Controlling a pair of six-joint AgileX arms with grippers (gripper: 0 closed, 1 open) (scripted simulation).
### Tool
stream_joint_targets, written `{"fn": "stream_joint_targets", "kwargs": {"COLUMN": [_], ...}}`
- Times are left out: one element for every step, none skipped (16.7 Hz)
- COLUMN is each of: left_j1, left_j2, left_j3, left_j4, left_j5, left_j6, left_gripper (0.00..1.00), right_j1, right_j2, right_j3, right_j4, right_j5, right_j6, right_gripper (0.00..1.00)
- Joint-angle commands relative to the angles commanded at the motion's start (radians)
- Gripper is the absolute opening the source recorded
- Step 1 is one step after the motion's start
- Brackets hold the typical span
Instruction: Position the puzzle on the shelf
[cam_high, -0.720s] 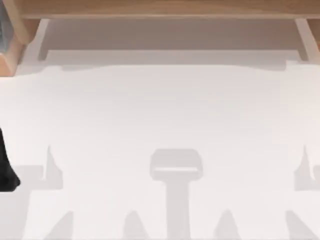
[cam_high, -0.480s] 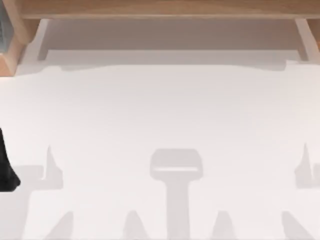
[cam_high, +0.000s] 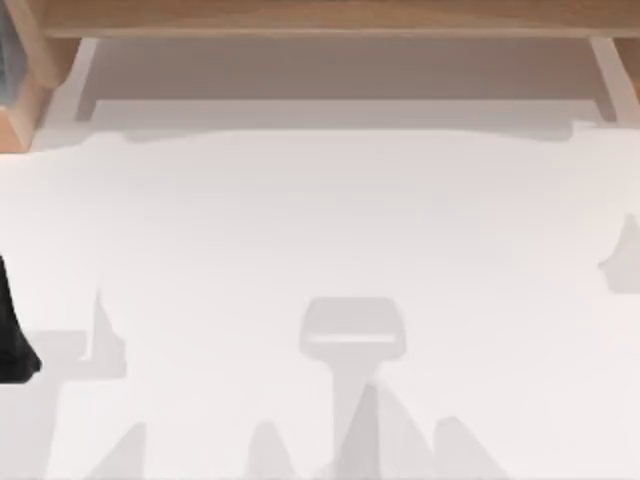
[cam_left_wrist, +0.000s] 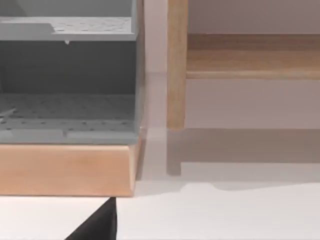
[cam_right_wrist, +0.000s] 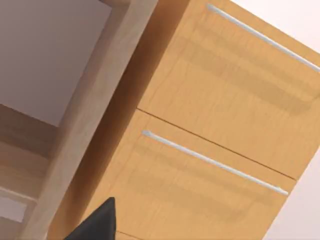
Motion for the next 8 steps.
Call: {"fn": "stream_joint_targets", "kwargs": {"left_j1": [0.0,0.0,0.0,0.0,0.0,0.0,0.0,0.0], "left_j2": [0.0,0.0,0.0,0.0,0.0,0.0,0.0,0.0], "left_j3": [0.0,0.0,0.0,0.0,0.0,0.0,0.0,0.0], "left_j4": [0.0,0.0,0.0,0.0,0.0,0.0,0.0,0.0], "left_j5": [0.0,0.0,0.0,0.0,0.0,0.0,0.0,0.0], "left_j6": [0.0,0.0,0.0,0.0,0.0,0.0,0.0,0.0], "left_gripper": [1.0,1.0,1.0,1.0,1.0,1.0,1.0,1.0], "right_j1": [-0.024,-0.048,-0.071,-0.094,-0.115,-0.136,-0.155,-0.173], "right_j2": [0.099,0.202,0.309,0.42,0.532,0.646,0.76,0.873], "right_j3": [0.052,0.105,0.158,0.211,0.263,0.314,0.363,0.411], "right_j4": [0.058,0.116,0.174,0.232,0.289,0.344,0.398,0.45], "right_j5": [-0.014,-0.029,-0.046,-0.064,-0.084,-0.105,-0.127,-0.15], "right_j6": [-0.076,-0.154,-0.233,-0.31,-0.387,-0.462,-0.535,-0.606], "right_gripper": [1.0,1.0,1.0,1.0,1.0,1.0,1.0,1.0]}}
